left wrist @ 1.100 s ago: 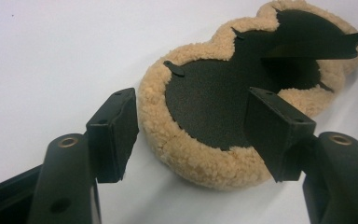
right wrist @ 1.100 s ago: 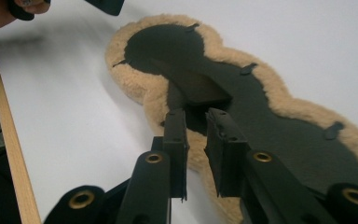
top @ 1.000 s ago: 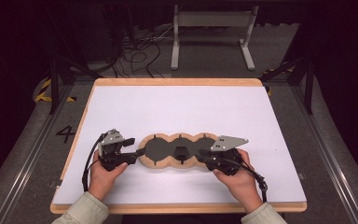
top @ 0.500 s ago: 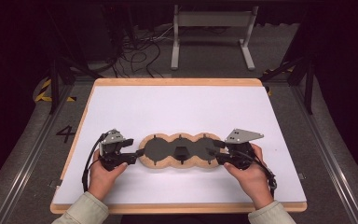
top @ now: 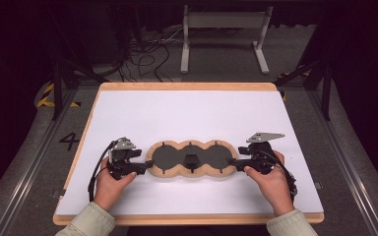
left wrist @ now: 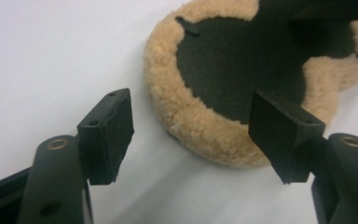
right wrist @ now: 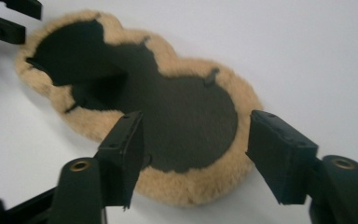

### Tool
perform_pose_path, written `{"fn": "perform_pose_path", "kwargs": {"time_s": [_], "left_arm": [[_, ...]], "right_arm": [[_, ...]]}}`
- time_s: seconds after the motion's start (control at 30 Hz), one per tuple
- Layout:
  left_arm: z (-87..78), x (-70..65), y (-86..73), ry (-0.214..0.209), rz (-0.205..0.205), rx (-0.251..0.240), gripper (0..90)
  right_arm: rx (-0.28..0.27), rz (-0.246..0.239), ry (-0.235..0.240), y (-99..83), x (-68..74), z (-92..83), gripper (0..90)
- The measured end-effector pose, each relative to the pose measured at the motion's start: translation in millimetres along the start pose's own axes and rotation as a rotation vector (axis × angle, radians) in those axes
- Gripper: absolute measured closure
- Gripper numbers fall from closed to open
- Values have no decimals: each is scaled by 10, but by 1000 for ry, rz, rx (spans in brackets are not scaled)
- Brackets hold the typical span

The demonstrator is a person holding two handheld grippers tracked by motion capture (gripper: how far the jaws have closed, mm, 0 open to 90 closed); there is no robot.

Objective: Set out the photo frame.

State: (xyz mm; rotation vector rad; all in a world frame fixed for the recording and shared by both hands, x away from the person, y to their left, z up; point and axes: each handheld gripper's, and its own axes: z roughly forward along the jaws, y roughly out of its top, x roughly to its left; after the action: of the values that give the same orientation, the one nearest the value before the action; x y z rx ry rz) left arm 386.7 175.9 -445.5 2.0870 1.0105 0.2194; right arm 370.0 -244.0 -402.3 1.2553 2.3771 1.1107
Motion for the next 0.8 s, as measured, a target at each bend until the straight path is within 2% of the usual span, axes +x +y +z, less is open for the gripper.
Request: {"fn": "perform_pose_path", "kwargs": {"time_s": [0.27, 0.37, 0.6, 0.8], "left_arm": [[41, 49, -9, -33, -54, 35, 291], [49, 66, -12, -46, -75, 40, 282], [43, 62, -9, -46, -72, 39, 282], [40, 56, -9, -46, -76, 39, 282]], "right_arm": [[73, 49, 32, -58, -85, 116, 287], [122, 65, 36, -80, -107, 174, 253], [166, 75, 60, -109, -122, 259, 209], [190, 106, 91, -136, -136, 346, 169]]}}
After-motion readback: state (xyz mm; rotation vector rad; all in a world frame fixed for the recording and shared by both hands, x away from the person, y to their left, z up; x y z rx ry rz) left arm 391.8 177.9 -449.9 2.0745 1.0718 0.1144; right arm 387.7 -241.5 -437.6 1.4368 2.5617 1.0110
